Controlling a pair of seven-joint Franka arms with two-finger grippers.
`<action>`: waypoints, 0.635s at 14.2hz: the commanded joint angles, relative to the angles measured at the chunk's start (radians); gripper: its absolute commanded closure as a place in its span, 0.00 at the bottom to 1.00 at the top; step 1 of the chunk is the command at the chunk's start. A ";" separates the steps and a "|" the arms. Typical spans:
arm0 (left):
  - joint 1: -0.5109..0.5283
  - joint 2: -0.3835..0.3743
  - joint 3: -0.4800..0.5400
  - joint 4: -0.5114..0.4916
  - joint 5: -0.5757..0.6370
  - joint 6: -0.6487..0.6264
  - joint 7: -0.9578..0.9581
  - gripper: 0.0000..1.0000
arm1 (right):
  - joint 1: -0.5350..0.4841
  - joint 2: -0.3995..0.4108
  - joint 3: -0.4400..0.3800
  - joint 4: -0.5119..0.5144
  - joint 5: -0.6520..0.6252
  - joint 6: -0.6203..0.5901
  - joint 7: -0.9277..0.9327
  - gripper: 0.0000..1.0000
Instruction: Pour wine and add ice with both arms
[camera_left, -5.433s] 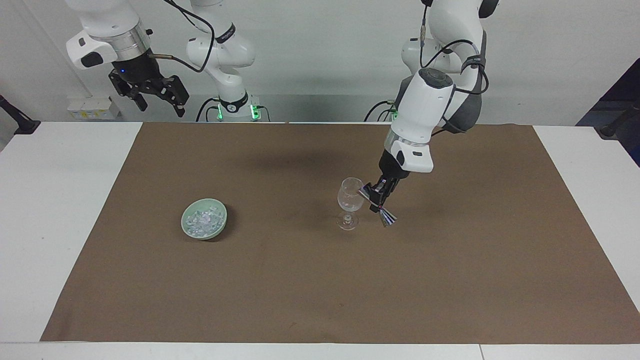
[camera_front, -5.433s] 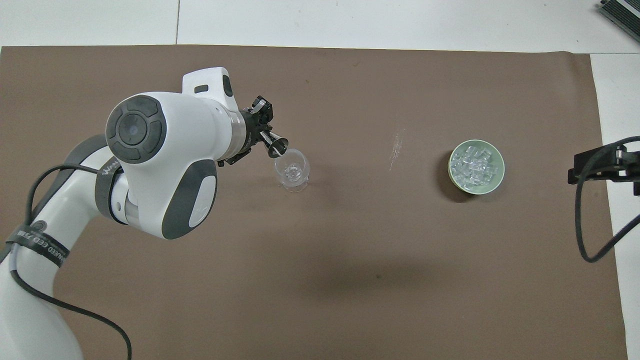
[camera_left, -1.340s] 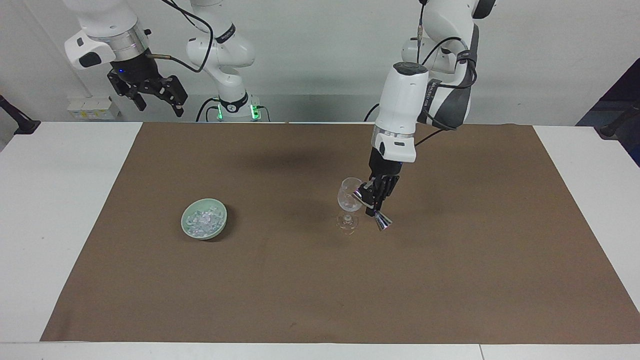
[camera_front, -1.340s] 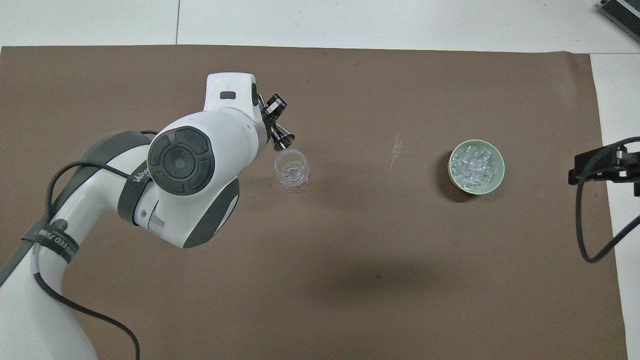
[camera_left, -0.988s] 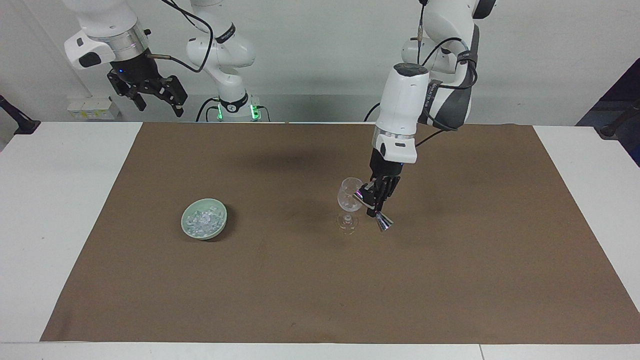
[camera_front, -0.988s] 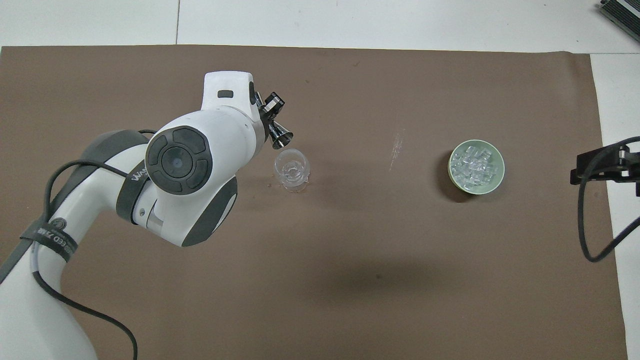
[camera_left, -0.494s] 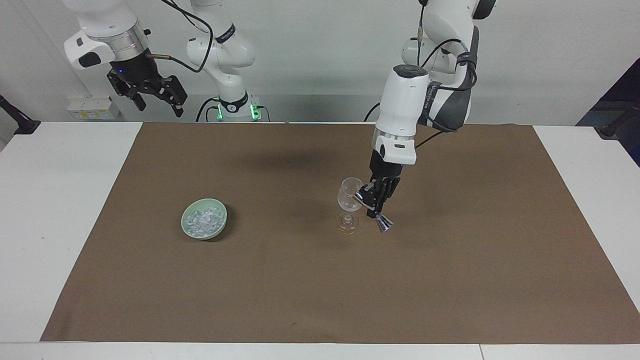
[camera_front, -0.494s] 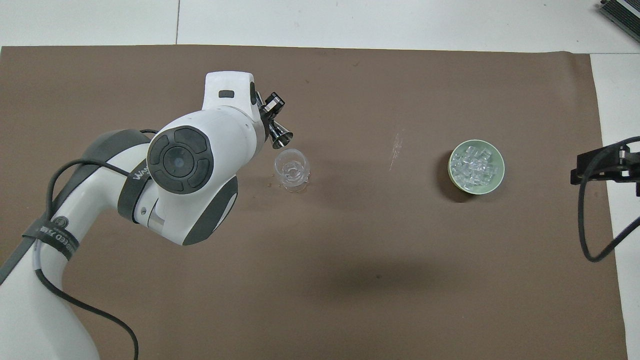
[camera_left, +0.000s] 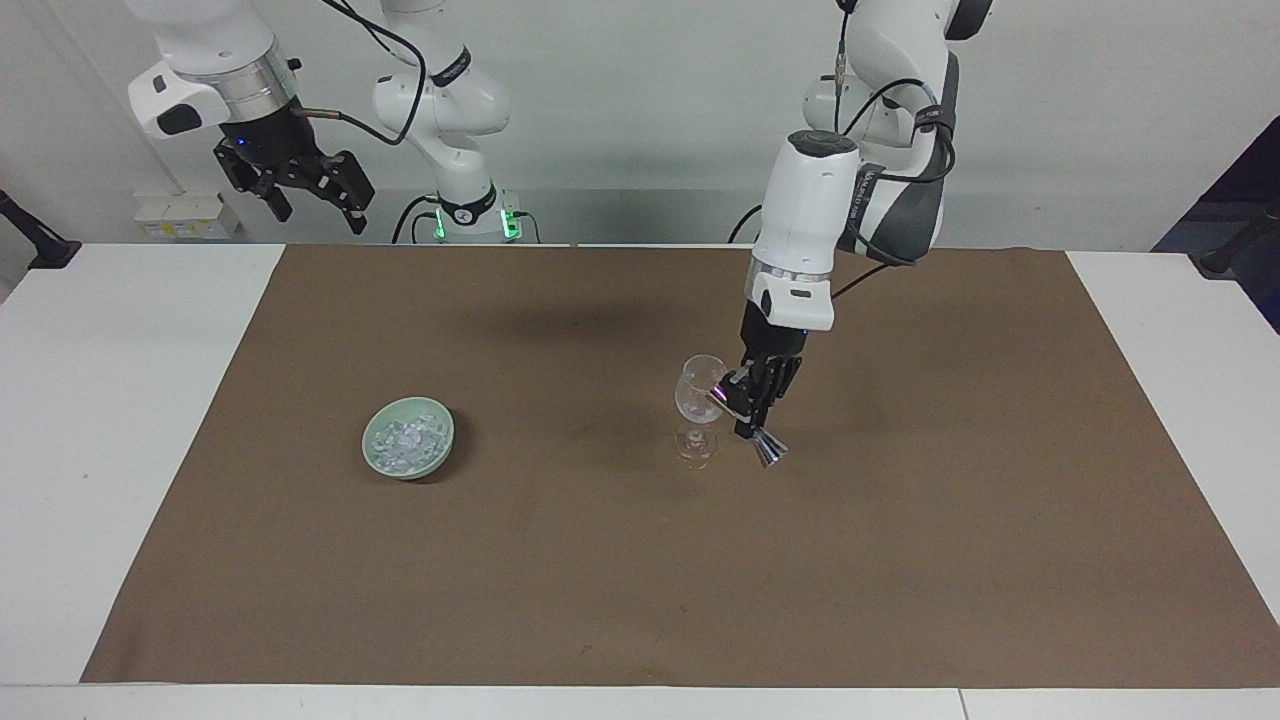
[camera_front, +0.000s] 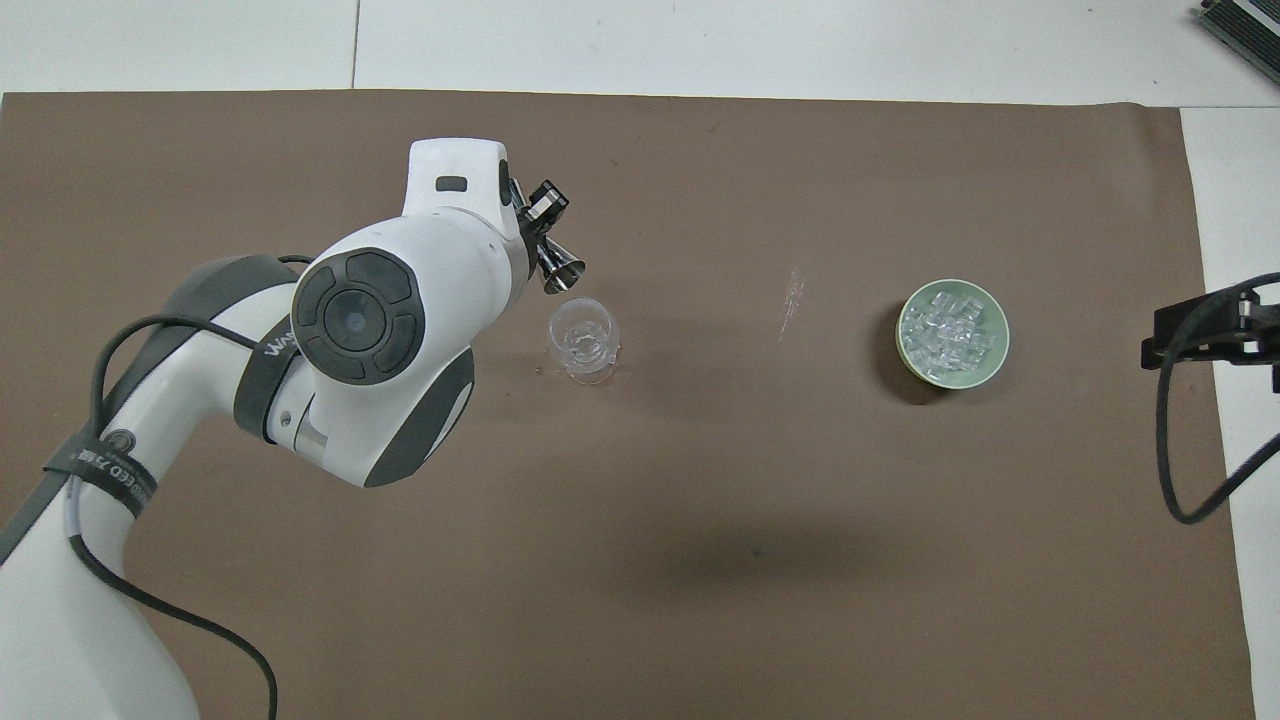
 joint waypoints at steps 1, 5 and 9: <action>-0.005 0.008 0.008 0.012 0.042 0.018 0.006 1.00 | -0.015 -0.002 0.002 0.003 0.009 -0.012 -0.032 0.00; -0.003 0.009 0.008 0.011 0.044 0.029 0.029 1.00 | -0.015 -0.002 0.000 0.003 0.009 -0.013 -0.030 0.00; -0.003 0.009 0.011 0.009 0.082 0.033 0.031 1.00 | -0.015 -0.002 0.000 0.003 0.009 -0.013 -0.030 0.00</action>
